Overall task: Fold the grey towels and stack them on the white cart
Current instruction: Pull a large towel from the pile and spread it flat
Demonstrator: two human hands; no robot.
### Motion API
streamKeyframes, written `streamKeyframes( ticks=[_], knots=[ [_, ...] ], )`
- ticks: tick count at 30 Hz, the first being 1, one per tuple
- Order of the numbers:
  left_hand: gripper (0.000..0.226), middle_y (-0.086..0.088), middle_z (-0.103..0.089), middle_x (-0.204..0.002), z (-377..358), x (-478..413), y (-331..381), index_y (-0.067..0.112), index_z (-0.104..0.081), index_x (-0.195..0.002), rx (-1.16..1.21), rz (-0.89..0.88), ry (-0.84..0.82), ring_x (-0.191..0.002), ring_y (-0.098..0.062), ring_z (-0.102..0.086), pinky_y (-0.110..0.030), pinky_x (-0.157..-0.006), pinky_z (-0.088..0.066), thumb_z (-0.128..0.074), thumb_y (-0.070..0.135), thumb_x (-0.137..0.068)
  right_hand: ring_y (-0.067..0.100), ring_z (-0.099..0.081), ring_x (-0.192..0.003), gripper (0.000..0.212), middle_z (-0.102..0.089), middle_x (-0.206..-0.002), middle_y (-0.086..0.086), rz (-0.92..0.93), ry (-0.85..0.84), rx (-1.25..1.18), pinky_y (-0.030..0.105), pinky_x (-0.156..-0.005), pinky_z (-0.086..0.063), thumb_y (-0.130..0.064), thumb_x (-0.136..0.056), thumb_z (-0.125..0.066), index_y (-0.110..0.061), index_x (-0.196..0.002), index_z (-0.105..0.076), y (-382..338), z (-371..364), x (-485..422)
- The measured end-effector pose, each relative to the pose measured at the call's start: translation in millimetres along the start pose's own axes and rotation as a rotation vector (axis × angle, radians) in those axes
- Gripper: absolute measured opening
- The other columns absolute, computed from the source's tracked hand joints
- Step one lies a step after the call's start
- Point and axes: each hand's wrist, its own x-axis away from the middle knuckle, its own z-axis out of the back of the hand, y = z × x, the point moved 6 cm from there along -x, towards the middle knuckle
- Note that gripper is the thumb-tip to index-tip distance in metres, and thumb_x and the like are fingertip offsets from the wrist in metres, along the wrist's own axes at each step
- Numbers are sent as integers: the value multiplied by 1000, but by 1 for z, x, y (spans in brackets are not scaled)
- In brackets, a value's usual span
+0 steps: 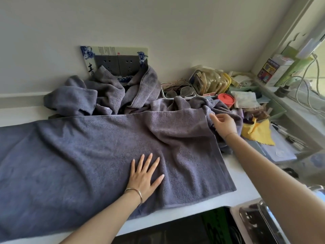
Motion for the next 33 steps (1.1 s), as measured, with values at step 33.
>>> streamKeyframes(
  ticks=[33],
  knots=[
    [69,-3,-42,-146,3,-28,30,29,-34,-143,19,-107,-46,-131,-31,-44,-54,-103,-16,-12,69,-91,14,-57,-81,49,-61,-87,-1,-53,-194,181,29,-74,-46,-48,-74,-74,-9,-97,-57,28,24,6]
  ],
)
